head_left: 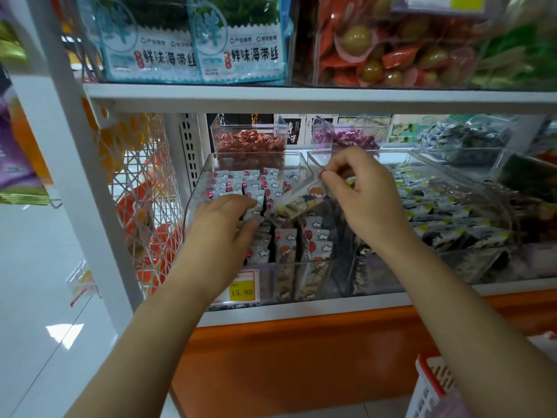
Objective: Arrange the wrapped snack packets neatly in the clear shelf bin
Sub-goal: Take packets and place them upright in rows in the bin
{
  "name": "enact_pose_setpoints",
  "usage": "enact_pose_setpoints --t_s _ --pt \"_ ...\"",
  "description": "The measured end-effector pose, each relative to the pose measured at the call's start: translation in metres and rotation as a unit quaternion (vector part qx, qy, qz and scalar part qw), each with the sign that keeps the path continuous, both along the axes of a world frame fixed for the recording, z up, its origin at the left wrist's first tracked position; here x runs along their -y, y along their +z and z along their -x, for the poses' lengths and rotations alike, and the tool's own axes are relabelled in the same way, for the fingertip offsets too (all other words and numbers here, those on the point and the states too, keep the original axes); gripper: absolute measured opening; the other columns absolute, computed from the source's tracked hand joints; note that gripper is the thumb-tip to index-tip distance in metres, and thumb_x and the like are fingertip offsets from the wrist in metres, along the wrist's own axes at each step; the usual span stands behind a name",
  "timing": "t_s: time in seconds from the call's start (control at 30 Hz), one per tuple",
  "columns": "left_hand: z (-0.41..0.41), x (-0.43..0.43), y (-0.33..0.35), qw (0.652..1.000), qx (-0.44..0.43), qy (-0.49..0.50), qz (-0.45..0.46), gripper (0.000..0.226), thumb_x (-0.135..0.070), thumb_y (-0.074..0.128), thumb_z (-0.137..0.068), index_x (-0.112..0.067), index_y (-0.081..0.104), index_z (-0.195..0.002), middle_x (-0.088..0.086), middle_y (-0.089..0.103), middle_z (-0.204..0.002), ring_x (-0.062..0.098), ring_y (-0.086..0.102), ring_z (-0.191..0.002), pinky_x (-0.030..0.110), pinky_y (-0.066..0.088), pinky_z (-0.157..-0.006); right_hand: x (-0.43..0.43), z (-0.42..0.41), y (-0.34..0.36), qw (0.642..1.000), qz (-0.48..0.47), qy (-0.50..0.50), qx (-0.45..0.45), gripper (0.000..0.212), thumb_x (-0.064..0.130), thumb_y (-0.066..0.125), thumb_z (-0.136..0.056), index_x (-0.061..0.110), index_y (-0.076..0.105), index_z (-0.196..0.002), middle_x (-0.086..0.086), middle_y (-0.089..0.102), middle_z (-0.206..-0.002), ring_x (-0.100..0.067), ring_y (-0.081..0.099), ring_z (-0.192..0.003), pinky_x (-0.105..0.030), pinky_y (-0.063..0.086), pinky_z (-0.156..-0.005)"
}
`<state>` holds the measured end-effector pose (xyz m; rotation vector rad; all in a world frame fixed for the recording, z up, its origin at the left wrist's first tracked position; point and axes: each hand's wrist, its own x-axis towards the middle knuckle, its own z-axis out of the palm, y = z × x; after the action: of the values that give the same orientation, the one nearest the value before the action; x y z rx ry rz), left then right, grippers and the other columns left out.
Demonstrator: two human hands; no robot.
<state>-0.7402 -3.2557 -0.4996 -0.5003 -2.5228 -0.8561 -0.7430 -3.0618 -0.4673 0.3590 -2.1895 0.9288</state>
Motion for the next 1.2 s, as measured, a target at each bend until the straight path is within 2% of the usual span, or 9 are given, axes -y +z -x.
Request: enact_pose_setpoints --t_s 0.1,0.23,0.33,0.47,0.63,0.83,0.93,1.07,1.2 --pt "-0.003 -0.004 -0.001 0.999 0.012 -0.002 -0.036 0.041 -0.024 0.048 -0.096 -0.02 0.046 -0.137 0.0 0.049 -0.136 0.019 0.047 -0.12 0.031 0.039 -0.099 -0.006 -0.004 -0.003 0.996 0.088 -0.003 0.004 0.007 0.008 0.056 -0.091 0.009 0.054 -0.085 0.01 0.051 -0.076 0.002 0.051 -0.07 -0.01 0.042 -0.065" --pt "-0.005 -0.009 0.0 0.993 0.043 -0.023 -0.106 0.04 -0.022 0.045 -0.097 -0.021 0.046 -0.137 -0.011 0.056 -0.113 -0.002 0.051 -0.089 0.001 0.039 -0.07 -0.01 -0.006 -0.012 0.977 0.196 0.032 0.08 0.007 0.009 0.053 -0.093 0.009 0.055 -0.087 0.0 0.058 -0.079 -0.009 0.061 -0.07 -0.034 0.057 -0.066" --pt "-0.006 -0.011 0.002 0.975 0.091 -0.045 -0.199 0.028 -0.02 0.047 -0.096 -0.018 0.058 -0.122 -0.008 0.063 -0.087 -0.004 0.057 -0.067 0.009 0.047 -0.057 -0.009 -0.009 -0.018 0.954 0.266 0.069 0.116 0.012 0.008 0.052 -0.094 0.009 0.057 -0.084 -0.001 0.059 -0.077 -0.002 0.06 -0.06 -0.025 0.057 -0.056" --pt "-0.005 -0.008 0.005 0.918 0.185 -0.052 -0.346 0.024 -0.022 0.047 -0.097 -0.014 0.063 -0.112 0.007 0.069 -0.082 0.013 0.064 -0.063 0.025 0.053 -0.059 -0.01 -0.012 -0.02 0.921 0.334 0.123 0.157 0.015 0.011 0.053 -0.094 0.009 0.061 -0.081 -0.005 0.064 -0.081 -0.01 0.063 -0.066 -0.022 0.054 -0.055" --pt "-0.007 -0.011 0.008 0.872 0.221 -0.037 -0.434 0.025 -0.021 0.045 -0.097 -0.007 0.062 -0.085 0.003 0.067 -0.059 0.009 0.061 -0.052 0.022 0.053 -0.054 -0.009 -0.014 -0.02 0.921 0.314 0.126 0.195 0.017 0.017 0.054 -0.093 0.006 0.061 -0.082 -0.001 0.057 -0.069 -0.006 0.052 -0.051 -0.02 0.046 -0.048" --pt "-0.008 -0.013 0.011 0.812 0.25 -0.072 -0.523 0.023 -0.013 0.044 -0.098 -0.006 0.06 -0.083 -0.004 0.059 -0.048 0.004 0.055 -0.044 0.015 0.049 -0.047 -0.007 -0.014 -0.014 0.745 0.562 0.213 0.289 0.013 0.01 0.055 -0.091 0.005 0.057 -0.079 -0.008 0.05 -0.073 -0.007 0.046 -0.042 -0.019 0.041 -0.037" --pt "-0.01 -0.016 0.013 0.766 0.278 -0.1 -0.571 0.019 -0.009 0.047 -0.096 -0.008 0.063 -0.085 0.0 0.063 -0.054 0.004 0.059 -0.048 0.012 0.049 -0.048 -0.008 -0.014 -0.013 0.714 0.602 0.206 0.293 0.013 0.008 0.056 -0.09 0.004 0.056 -0.077 -0.008 0.049 -0.07 -0.007 0.045 -0.039 -0.018 0.039 -0.035" --pt "-0.011 -0.014 0.015 0.772 0.275 -0.156 -0.552 0.017 -0.015 0.052 -0.091 -0.013 0.067 -0.099 -0.003 0.069 -0.065 0.007 0.064 -0.058 0.015 0.052 -0.055 -0.011 -0.012 -0.015 0.707 0.616 0.189 0.293 0.009 0.008 0.057 -0.089 0.005 0.055 -0.08 -0.009 0.049 -0.072 -0.007 0.045 -0.039 -0.018 0.04 -0.035" --pt "-0.011 -0.013 0.012 0.855 0.217 -0.151 -0.446 0.034 -0.023 0.063 -0.074 -0.018 0.064 -0.108 -0.006 0.068 -0.071 0.009 0.066 -0.067 0.017 0.053 -0.064 -0.015 -0.01 -0.017 0.715 0.609 0.182 0.29 0.005 0.007 0.057 -0.089 0.005 0.059 -0.086 -0.009 0.049 -0.074 -0.008 0.047 -0.04 -0.019 0.041 -0.037"
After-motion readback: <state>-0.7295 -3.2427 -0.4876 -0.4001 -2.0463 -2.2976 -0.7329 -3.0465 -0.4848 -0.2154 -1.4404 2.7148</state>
